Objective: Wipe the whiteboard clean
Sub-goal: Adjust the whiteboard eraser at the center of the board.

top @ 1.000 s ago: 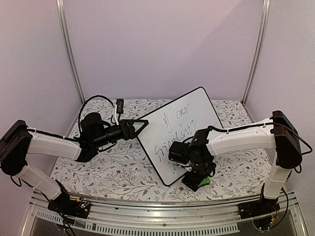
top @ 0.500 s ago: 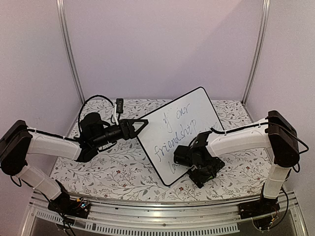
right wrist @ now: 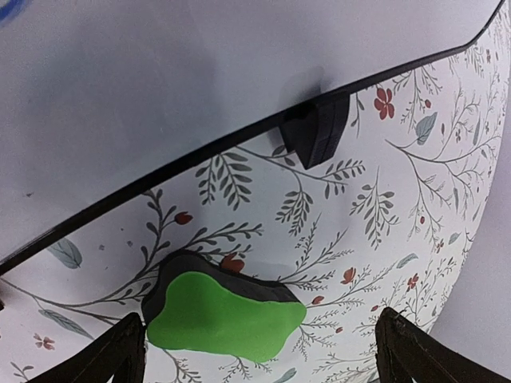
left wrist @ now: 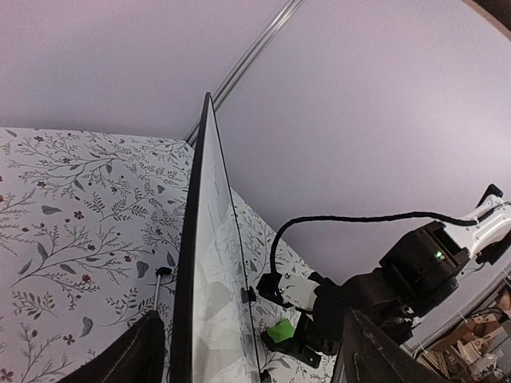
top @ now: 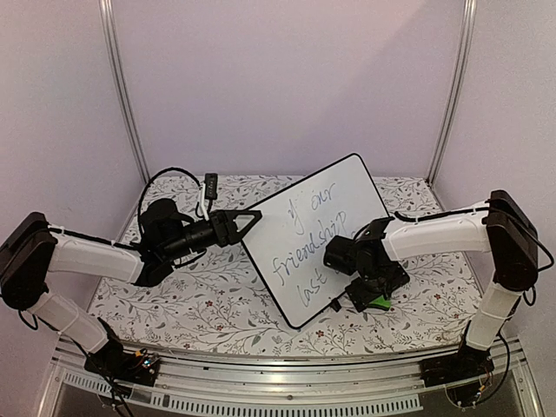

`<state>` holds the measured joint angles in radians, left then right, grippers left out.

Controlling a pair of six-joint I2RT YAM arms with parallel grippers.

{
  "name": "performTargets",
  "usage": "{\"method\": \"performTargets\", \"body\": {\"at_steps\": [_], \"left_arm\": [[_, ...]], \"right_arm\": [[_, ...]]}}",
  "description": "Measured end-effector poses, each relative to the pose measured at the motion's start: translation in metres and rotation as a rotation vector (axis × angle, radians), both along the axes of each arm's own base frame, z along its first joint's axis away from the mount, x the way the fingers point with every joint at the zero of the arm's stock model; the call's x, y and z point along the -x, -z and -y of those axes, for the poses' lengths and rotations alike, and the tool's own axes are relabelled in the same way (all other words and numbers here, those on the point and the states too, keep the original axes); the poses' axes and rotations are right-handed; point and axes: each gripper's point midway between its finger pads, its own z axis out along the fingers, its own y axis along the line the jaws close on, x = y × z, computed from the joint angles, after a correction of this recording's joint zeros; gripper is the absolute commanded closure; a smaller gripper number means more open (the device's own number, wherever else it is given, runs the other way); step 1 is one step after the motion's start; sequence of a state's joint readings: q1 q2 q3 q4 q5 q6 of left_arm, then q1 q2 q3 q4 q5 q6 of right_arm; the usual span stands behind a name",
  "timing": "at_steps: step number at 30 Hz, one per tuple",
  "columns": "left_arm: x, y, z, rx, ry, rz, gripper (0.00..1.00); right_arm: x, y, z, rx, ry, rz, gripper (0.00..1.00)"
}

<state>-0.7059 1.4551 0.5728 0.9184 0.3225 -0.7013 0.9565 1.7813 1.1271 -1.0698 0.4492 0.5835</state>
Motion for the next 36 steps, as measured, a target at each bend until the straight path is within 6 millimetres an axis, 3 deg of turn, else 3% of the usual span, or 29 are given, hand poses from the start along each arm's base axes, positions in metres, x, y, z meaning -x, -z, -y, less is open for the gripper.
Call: {"method": "performTargets", "body": {"at_steps": [12, 20, 29, 36], "left_arm": [[0.001, -0.001, 0.001, 0.007, 0.007, -0.002, 0.24], [0.001, -0.001, 0.001, 0.008, 0.009, -0.004, 0.24], [0.001, -0.001, 0.001, 0.008, 0.009, -0.004, 0.24], [0.001, -0.001, 0.001, 0.008, 0.009, -0.004, 0.25]], "right_arm": [[-0.003, -0.004, 0.014, -0.205, 0.052, 0.032, 0.01], [-0.023, -0.01, -0.001, -0.393, 0.064, 0.078, 0.02], [-0.034, -0.013, -0.002, -0.573, 0.081, 0.116, 0.02], [-0.026, 0.002, -0.008, -0.634, 0.068, 0.079, 0.02]]}}
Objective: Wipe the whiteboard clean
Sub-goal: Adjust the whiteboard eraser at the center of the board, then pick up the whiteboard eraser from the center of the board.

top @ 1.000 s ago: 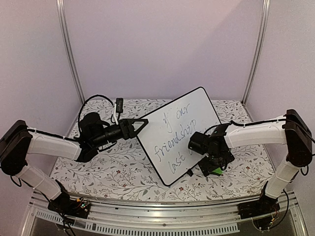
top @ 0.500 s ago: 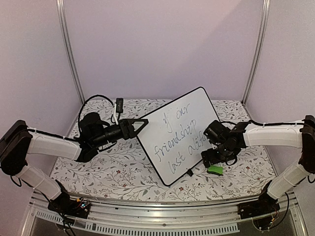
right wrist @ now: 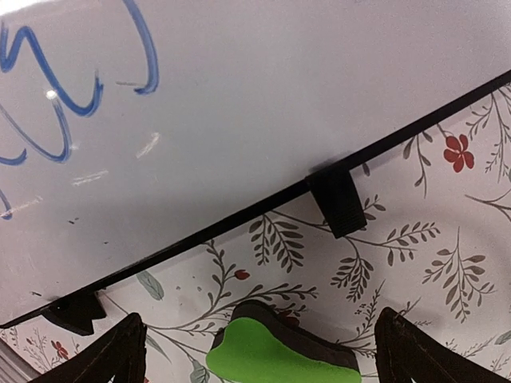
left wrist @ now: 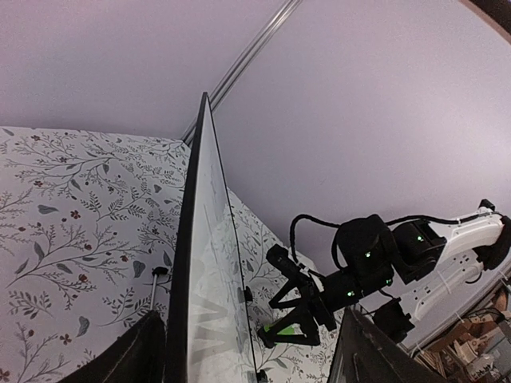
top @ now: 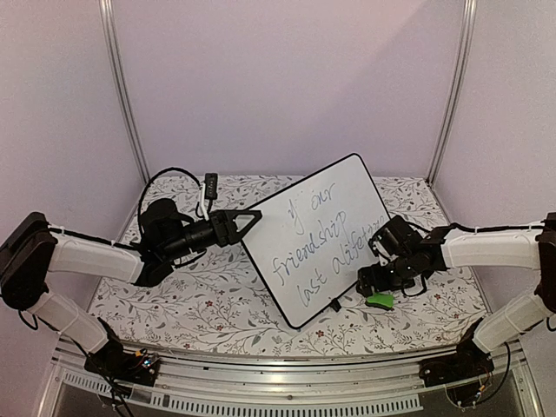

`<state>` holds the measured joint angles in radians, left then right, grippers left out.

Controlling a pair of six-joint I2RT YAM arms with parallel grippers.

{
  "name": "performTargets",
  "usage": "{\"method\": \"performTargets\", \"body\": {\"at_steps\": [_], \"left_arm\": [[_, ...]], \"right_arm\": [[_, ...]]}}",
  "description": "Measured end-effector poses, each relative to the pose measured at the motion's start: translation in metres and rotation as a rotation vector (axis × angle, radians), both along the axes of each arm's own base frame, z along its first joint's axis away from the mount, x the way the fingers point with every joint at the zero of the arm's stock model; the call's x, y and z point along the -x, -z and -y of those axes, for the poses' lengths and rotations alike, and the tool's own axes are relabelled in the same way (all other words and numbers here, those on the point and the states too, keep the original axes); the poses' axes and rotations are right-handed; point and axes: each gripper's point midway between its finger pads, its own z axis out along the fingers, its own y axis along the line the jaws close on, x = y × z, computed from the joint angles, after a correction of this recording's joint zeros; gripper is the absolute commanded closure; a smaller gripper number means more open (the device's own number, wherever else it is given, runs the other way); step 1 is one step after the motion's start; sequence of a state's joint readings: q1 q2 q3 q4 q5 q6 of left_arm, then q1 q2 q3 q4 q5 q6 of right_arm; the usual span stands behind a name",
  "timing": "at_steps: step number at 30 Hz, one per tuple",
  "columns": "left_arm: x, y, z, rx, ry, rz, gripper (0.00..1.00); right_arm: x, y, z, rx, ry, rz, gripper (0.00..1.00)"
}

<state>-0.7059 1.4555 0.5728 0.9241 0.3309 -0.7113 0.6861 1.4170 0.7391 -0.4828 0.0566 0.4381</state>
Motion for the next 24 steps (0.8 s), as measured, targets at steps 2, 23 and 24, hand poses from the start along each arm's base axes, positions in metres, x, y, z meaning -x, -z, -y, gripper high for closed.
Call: {"method": "performTargets", "body": {"at_steps": [2, 23, 24], "left_arm": [[0.0, 0.0, 0.0, 0.0, 0.0, 0.0, 0.25], [0.0, 0.001, 0.001, 0.001, 0.002, 0.001, 0.25], [0.0, 0.0, 0.001, 0.001, 0.002, 0.002, 0.25]], "right_arm": [[0.005, 0.006, 0.002, -0.003, 0.0, -0.016, 0.02], [0.038, 0.008, -0.007, -0.178, -0.016, -0.084, 0.19], [0.04, 0.009, -0.007, -0.172, -0.016, -0.091, 0.19]]}}
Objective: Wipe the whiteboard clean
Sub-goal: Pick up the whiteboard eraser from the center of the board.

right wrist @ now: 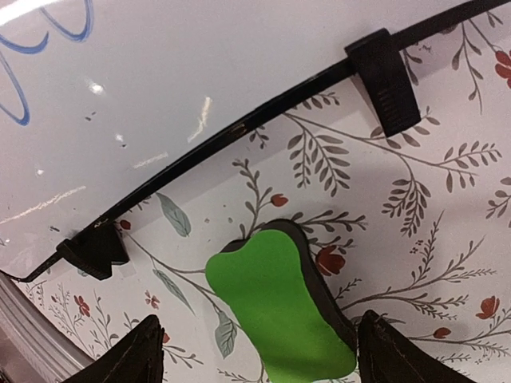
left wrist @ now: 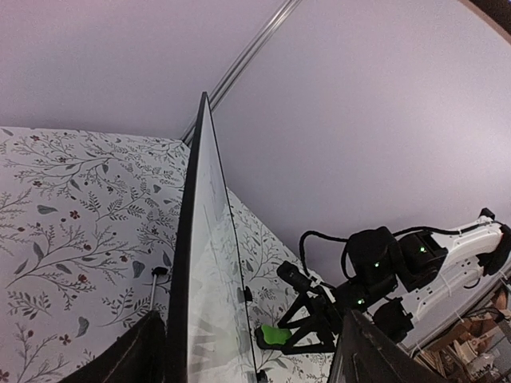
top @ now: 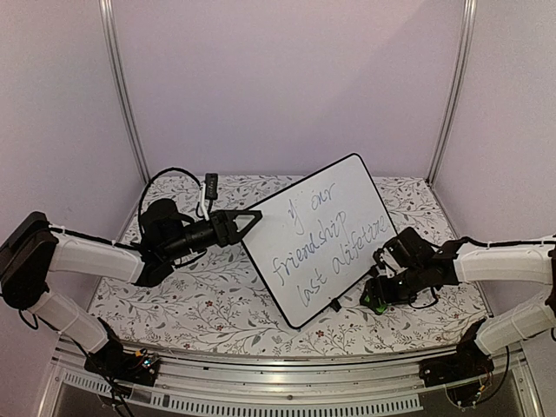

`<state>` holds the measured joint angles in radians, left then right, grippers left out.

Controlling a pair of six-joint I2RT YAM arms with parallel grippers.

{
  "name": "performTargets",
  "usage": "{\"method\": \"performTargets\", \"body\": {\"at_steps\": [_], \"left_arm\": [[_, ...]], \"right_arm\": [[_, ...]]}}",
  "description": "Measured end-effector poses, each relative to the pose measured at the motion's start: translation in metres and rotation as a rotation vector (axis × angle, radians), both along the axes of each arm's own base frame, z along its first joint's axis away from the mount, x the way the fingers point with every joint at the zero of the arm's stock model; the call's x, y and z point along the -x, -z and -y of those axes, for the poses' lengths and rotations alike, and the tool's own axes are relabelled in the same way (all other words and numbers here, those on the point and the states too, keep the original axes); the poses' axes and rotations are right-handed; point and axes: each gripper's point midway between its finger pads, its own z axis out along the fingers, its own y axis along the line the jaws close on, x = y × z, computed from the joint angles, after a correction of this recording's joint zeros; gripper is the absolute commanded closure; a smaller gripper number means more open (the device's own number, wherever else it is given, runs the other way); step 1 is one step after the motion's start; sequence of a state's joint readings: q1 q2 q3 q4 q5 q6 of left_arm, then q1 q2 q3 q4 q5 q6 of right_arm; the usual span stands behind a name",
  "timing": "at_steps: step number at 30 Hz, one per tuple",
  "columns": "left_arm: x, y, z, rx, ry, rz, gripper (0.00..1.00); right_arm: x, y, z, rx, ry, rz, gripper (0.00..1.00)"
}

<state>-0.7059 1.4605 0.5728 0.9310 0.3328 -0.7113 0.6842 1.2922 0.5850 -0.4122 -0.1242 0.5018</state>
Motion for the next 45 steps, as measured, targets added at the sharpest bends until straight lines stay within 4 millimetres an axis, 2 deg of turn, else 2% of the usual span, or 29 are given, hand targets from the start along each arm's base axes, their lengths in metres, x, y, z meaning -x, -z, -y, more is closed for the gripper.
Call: {"method": "performTargets", "body": {"at_steps": [3, 12, 21, 25, 37, 45], "left_arm": [[0.0, 0.0, 0.0, 0.0, 0.0, 0.0, 0.25], [0.0, 0.0, 0.0, 0.0, 0.0, 0.0, 0.25], [0.0, 0.0, 0.0, 0.0, 0.0, -0.001, 0.25], [0.0, 0.0, 0.0, 0.0, 0.001, -0.001, 0.25], [0.0, 0.0, 0.0, 0.0, 0.001, -0.001, 0.25], [0.0, 0.002, 0.001, -0.004, 0.001, -0.005, 0.25]], "right_arm": [[0.002, 0.003, 0.001, 0.031, 0.001, -0.021, 0.21], [0.003, 0.007, -0.016, 0.145, -0.052, -0.035, 0.24], [-0.004, 0.007, 0.002, 0.268, -0.012, -0.016, 0.27], [-0.014, 0.008, 0.001, 0.314, -0.014, -0.005, 0.35], [-0.015, 0.013, 0.002, 0.376, -0.111, -0.007, 0.37], [-0.013, 0.016, 0.002, 0.378, -0.139, -0.02, 0.49]]}}
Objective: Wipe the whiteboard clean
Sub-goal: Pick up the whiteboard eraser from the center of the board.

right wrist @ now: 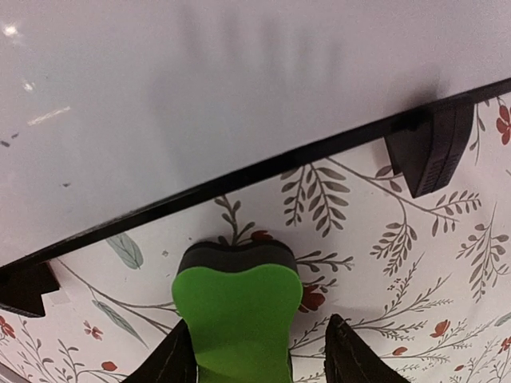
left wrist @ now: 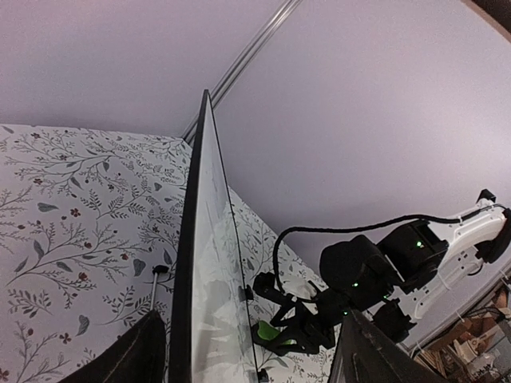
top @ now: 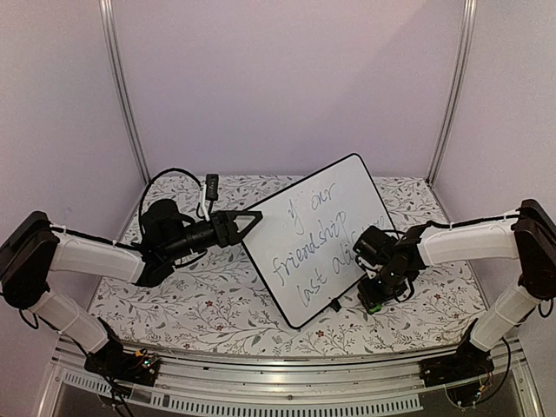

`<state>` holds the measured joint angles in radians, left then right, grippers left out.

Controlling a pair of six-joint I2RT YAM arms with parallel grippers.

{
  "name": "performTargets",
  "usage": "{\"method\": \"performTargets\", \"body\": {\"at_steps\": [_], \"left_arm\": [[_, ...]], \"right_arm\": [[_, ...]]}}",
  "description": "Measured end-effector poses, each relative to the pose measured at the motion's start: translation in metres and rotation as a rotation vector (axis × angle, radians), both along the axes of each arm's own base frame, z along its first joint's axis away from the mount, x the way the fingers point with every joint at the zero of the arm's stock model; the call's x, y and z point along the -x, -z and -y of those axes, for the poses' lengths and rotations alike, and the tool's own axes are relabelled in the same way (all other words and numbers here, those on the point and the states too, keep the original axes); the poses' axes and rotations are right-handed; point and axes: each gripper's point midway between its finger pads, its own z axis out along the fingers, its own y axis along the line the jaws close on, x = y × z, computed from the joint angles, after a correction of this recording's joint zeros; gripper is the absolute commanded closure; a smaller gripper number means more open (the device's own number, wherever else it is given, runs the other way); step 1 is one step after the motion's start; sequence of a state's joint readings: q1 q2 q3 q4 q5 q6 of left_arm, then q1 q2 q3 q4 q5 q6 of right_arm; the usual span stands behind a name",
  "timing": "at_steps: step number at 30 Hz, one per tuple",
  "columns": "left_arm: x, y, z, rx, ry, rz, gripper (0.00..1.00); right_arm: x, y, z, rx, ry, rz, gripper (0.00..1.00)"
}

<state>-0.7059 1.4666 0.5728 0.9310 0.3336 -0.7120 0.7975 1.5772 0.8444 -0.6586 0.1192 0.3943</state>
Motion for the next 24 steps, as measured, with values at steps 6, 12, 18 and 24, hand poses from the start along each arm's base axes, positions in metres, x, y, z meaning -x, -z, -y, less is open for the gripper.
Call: {"method": "performTargets", "body": {"at_steps": [6, 12, 18, 24], "left_arm": [[0.0, 0.0, 0.0, 0.0, 0.0, -0.001, 0.25], [0.0, 0.0, 0.0, 0.002, 0.004, -0.005, 0.25], [0.0, 0.002, 0.001, 0.0, 0.004, -0.011, 0.25], [0.0, 0.003, 0.001, 0.0, 0.007, -0.011, 0.25]], "right_arm": [[0.0, 0.0, 0.0, 0.001, -0.01, 0.0, 0.57], [0.0, 0.0, -0.001, 0.0, -0.018, -0.001, 0.68], [0.0, -0.001, -0.003, -0.009, -0.023, -0.005, 0.73], [-0.007, -0.014, -0.012, -0.041, -0.026, 0.019, 0.75]]}}
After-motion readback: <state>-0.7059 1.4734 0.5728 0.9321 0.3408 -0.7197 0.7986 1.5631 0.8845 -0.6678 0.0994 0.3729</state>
